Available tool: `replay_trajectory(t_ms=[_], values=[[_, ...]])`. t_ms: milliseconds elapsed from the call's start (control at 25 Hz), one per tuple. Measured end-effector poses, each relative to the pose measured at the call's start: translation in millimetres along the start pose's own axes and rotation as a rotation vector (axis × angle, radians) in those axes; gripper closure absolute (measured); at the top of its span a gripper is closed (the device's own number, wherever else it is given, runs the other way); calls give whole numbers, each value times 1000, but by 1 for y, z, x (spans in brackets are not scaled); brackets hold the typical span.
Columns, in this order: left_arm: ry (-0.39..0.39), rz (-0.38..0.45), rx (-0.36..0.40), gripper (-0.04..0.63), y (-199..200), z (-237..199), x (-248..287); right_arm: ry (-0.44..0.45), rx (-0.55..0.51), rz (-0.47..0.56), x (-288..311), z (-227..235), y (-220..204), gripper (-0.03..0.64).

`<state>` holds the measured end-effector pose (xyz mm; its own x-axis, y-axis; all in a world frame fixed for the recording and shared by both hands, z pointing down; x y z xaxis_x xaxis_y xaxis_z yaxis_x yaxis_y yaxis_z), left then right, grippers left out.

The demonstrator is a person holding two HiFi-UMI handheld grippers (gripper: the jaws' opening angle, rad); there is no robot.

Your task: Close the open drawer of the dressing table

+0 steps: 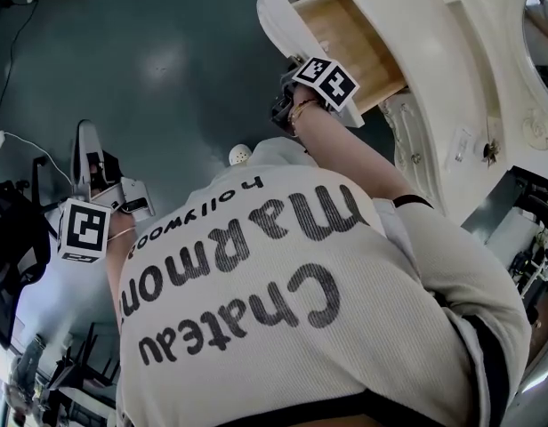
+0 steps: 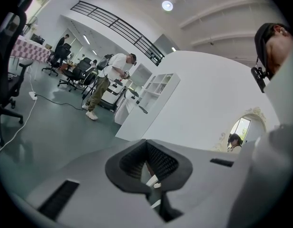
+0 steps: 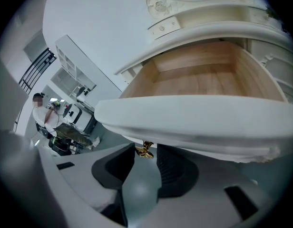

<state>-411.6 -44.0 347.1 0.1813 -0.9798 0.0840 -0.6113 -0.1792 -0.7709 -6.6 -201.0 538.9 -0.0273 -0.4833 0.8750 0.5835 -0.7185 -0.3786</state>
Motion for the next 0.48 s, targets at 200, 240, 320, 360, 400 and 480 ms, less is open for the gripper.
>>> replay_trajectory(t_ms=[200, 240, 320, 360, 400, 480], values=[[0, 0, -18, 589, -3, 0, 5, 4, -52, -10, 2, -3, 7, 474], [-14, -4, -3, 589, -2, 1, 8, 6, -54, -17, 2, -2, 9, 476], [-41, -16, 22, 589, -1, 3, 12, 18, -51, -33, 1, 0, 10, 476], [-49, -21, 25, 589, 0, 3, 13, 25, -49, -37, 1, 0, 10, 476], [-53, -27, 21, 589, -1, 3, 15, 31, -48, -40, 1, 0, 10, 477], [-54, -40, 9, 589, -6, 3, 20, 33, -49, -44, 1, -1, 14, 480]])
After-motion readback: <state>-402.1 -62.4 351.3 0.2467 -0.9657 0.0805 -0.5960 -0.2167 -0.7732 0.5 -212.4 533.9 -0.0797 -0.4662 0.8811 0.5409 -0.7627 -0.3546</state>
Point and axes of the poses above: the fingertips, and each gripper's own axes: x forward along the fingers, z to its right, y out of its top, the point moved 9 cm from there along -x, backward along the fingers, and after that the axes turned 14 degrees about -y, right-handed, at the moved point
